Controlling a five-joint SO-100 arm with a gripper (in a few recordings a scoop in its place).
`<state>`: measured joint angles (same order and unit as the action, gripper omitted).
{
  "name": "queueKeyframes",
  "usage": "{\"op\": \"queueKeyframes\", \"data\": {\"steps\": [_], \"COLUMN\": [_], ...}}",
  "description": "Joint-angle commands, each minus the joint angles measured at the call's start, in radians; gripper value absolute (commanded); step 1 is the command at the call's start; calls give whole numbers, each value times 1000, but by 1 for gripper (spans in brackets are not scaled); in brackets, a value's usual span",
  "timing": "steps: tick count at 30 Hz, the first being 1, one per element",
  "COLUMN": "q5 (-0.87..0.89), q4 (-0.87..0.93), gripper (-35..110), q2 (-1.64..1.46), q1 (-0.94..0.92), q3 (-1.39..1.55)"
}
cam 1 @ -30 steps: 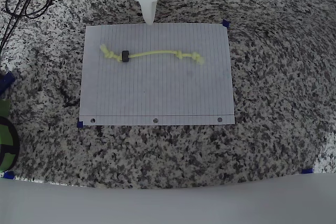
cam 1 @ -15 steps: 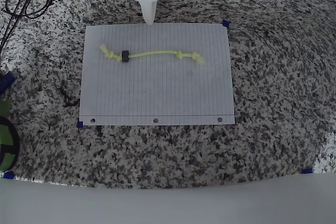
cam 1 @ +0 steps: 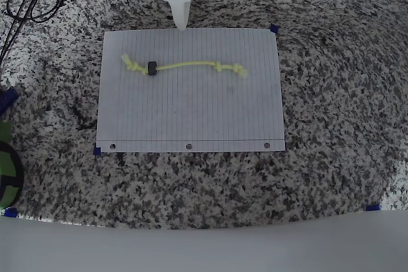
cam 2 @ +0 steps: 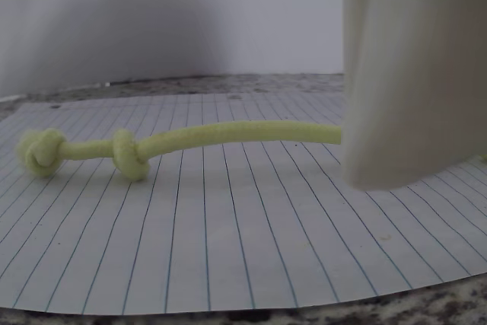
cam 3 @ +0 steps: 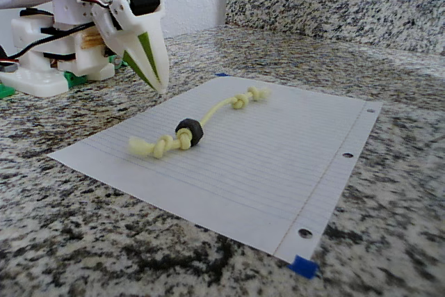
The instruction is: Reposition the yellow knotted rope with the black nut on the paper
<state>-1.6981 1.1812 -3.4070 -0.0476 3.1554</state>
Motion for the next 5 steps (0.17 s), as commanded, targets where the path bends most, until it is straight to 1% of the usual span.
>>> {"op": "queueKeyframes", "data": {"steps": [1,5], "q5": [-8,-8], "q4": [-3,-3], "gripper": [1,1], "q2": [-3,-3], "q1": [0,0], "q3": [5,5]}}
